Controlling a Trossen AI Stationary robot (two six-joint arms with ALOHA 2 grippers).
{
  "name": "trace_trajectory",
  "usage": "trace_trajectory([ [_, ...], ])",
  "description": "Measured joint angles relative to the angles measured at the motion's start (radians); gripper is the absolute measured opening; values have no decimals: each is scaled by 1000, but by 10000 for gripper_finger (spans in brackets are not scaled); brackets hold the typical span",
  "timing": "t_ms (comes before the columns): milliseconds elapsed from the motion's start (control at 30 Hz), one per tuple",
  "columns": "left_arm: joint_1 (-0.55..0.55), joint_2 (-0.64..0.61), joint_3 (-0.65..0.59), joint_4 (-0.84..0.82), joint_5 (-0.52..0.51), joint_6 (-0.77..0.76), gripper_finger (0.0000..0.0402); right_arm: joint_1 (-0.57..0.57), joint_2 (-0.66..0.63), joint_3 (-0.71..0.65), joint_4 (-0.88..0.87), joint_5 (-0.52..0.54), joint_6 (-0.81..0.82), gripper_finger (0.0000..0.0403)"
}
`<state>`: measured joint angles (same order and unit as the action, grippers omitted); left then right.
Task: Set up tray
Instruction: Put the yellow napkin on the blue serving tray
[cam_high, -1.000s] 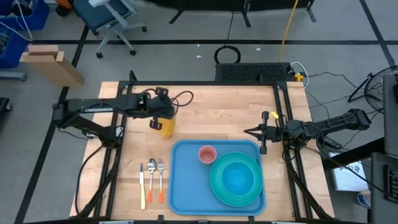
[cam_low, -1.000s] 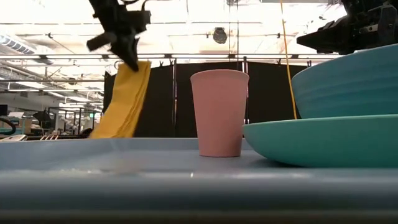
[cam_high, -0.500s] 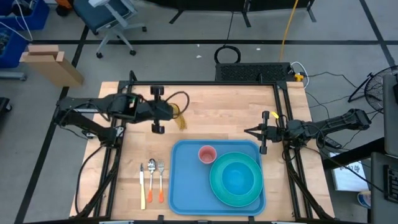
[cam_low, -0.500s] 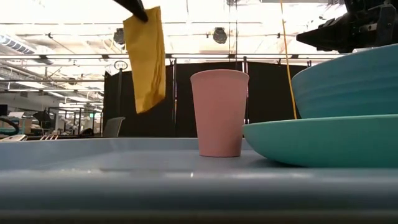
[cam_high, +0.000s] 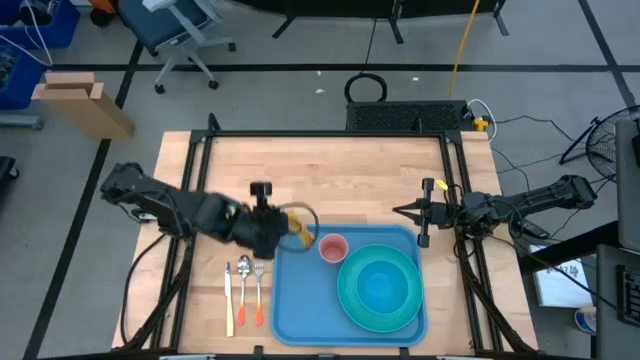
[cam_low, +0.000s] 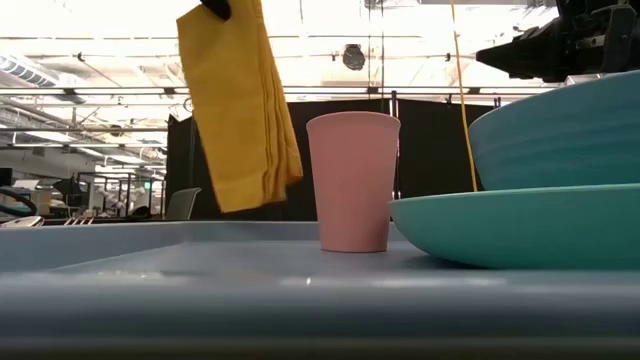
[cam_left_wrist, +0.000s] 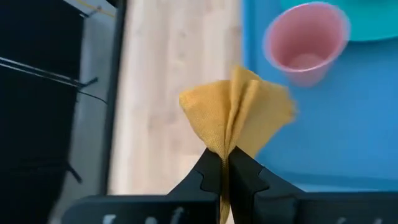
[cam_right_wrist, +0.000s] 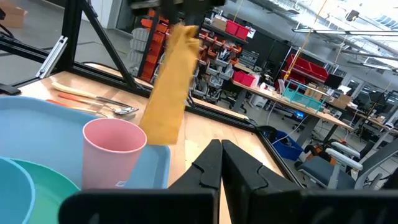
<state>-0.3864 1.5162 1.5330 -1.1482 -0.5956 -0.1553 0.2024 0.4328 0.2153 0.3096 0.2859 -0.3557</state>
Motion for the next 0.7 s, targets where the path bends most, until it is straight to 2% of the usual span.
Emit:
trace_trajectory([
  [133, -93, 44, 42, -70, 15, -195, 5, 0, 0, 0, 0, 0, 2, 0],
  [267, -180, 127, 172, -178, 42, -336, 5, 0, 0, 0, 0, -1, 3, 0],
  [367, -215, 206, 317, -209, 120, -423, 5, 0, 0, 0, 0, -2, 4, 0],
  [533, -261, 373, 535, -211, 248, -464, 5, 0, 0, 0, 0, -3, 26, 0],
  [700, -285, 507, 679, -213, 354, -554, 5, 0, 0, 0, 0, -3, 43, 0],
])
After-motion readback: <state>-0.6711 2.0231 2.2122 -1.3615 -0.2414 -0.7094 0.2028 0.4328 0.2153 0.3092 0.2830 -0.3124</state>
